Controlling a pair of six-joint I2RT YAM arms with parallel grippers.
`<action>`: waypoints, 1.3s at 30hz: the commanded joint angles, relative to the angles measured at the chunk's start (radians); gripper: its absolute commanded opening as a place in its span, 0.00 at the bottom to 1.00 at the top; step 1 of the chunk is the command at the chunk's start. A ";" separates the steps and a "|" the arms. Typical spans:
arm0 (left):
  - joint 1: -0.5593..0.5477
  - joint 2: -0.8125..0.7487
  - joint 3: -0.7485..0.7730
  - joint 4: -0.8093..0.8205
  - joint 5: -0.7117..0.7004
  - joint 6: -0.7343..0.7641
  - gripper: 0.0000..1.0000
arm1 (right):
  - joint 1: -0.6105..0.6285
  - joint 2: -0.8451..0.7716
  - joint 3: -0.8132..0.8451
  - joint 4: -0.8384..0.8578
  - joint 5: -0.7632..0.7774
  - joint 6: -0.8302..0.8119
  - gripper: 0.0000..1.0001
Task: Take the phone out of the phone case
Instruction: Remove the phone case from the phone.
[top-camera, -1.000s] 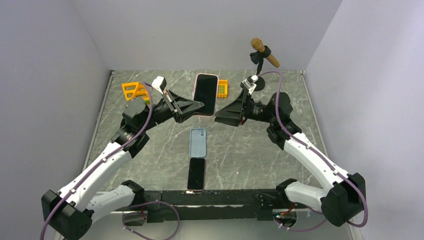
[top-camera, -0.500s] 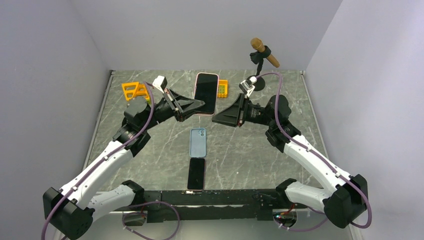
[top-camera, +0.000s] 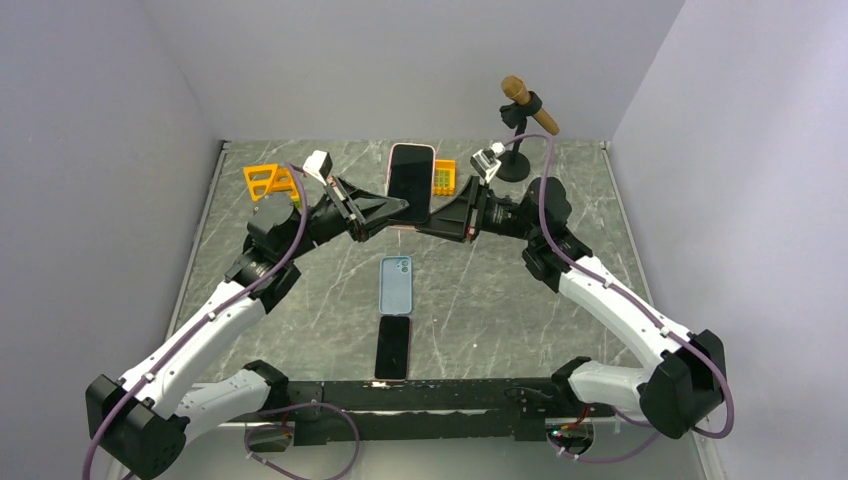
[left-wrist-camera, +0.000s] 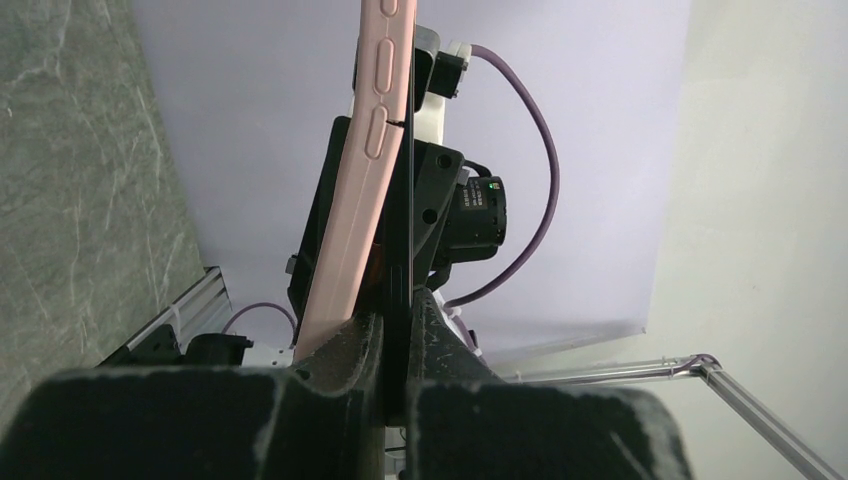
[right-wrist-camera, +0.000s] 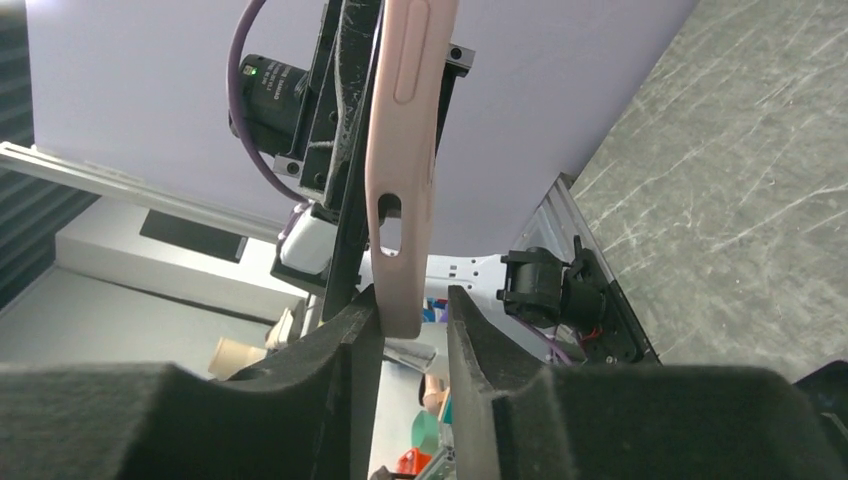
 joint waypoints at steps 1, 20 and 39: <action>-0.008 -0.016 0.064 0.108 0.021 -0.017 0.00 | 0.024 0.047 0.080 0.070 0.037 -0.016 0.28; -0.130 -0.171 -0.055 -0.071 -0.034 0.044 0.00 | -0.128 0.135 0.148 -0.348 0.308 -0.122 0.00; -0.130 -0.224 -0.086 -0.280 -0.021 0.192 0.00 | -0.061 0.099 -0.290 -0.363 0.175 -0.267 0.00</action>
